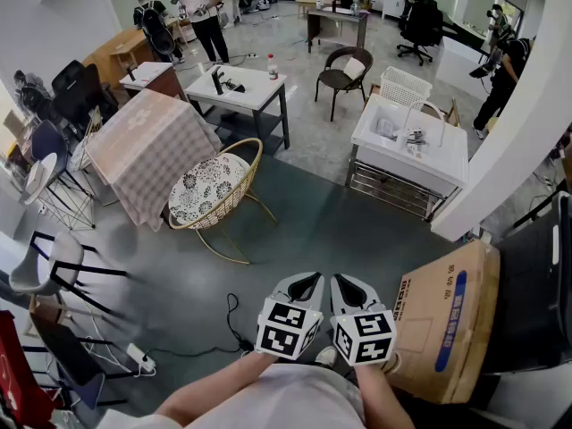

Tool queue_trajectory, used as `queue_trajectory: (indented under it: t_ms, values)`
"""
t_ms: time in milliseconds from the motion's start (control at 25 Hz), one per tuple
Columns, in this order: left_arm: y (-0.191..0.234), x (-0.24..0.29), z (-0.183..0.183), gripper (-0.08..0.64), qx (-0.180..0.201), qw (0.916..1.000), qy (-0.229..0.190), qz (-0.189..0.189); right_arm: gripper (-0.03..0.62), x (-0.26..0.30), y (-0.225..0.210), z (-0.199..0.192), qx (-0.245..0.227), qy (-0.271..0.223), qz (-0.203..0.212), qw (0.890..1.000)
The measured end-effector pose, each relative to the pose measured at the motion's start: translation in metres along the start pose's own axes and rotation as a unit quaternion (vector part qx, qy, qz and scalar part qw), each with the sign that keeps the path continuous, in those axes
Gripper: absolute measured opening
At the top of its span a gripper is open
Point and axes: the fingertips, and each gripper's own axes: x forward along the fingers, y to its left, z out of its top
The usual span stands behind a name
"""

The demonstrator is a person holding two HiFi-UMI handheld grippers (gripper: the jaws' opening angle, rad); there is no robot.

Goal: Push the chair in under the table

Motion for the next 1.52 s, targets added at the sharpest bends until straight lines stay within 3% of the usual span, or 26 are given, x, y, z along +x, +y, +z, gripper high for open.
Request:
queue_trajectory:
  t_ms: [400,720,1120,1520]
  values:
    - [-0.027,0.027,-0.001,0.005,-0.009,0.9999,0.009,0.007,0.003,-0.011,-0.036,-0.012,0.010,0.010,0.009,1.000]
    - [-0.034,0.041,0.002,0.005,-0.016,0.9990,0.011,0.039,0.003,-0.012,-0.063,-0.019,0.010,0.018,0.034,0.999]
    - [-0.008,0.083,0.008,0.005,-0.037,0.9980,0.019,0.048,0.003,0.032,-0.084,-0.010,-0.002,0.032,0.051,0.998]
    - [0.064,0.138,0.037,0.005,-0.053,0.9971,0.035,0.043,0.003,0.123,-0.098,0.021,-0.013,0.063,0.061,0.996]
